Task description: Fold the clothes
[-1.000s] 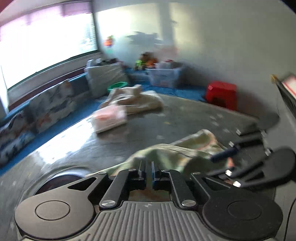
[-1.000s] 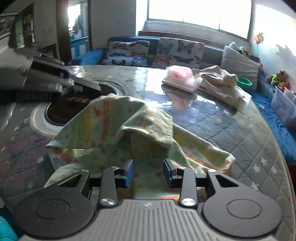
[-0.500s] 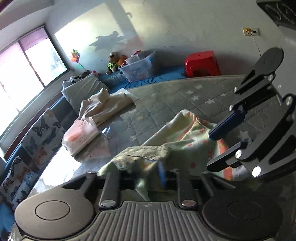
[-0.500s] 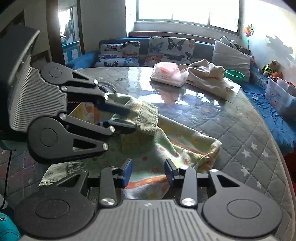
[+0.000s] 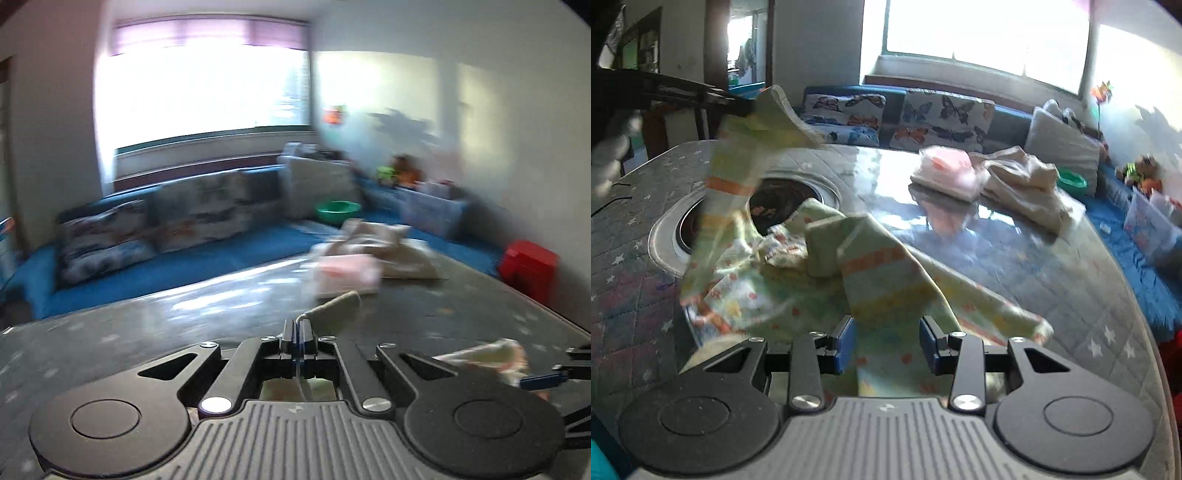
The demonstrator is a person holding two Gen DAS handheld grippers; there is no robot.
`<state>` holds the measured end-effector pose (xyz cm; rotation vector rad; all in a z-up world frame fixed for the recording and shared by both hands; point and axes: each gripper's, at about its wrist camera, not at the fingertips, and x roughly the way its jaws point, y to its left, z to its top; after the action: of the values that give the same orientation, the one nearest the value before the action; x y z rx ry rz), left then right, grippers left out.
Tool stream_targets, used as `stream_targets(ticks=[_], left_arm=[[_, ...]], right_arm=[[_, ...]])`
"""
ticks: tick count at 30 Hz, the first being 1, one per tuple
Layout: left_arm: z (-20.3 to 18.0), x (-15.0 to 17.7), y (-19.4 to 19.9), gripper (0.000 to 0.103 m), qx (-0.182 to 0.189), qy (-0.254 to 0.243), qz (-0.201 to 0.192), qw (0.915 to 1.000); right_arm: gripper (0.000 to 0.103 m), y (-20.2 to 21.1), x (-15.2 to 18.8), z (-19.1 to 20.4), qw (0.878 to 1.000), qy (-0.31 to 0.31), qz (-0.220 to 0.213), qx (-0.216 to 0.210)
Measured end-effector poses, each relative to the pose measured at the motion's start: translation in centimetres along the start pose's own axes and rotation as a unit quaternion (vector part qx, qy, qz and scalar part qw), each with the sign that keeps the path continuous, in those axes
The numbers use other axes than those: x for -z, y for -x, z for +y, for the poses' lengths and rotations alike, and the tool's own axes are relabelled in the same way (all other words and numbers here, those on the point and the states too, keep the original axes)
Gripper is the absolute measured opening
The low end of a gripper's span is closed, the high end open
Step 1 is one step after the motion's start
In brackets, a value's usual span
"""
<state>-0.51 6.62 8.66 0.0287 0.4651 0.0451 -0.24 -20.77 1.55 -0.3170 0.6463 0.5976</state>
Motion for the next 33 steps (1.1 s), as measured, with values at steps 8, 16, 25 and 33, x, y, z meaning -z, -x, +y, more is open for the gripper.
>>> stream_targets(ticks=[8,16,25,33], left_arm=[[8.9,5.3,5.0,0.001,-0.092,0.088,0.046,0.9908],[13.1,11.0,9.7,0.000,-0.142,0.156,0.087,0.9735],[9.5,11.1,7.1,0.008,-0.078,0.105,0.126,0.9835],[6.0,9.5,2.3,0.039,-0.063,0.035,0.125,0.9895]], right_arm=[[0.053,-3.0,-2.8,3.4,0.995,0.093,-0.032,0.031],[0.053,-7.4,-3.8,3.4,0.995,0.083,-0.010,0.047],[0.007,-5.3,-3.0,1.3,0.997,0.035,-0.020,0.060],[0.007,3.3,-1.0,-3.8,0.985,-0.032,-0.067,0.157]])
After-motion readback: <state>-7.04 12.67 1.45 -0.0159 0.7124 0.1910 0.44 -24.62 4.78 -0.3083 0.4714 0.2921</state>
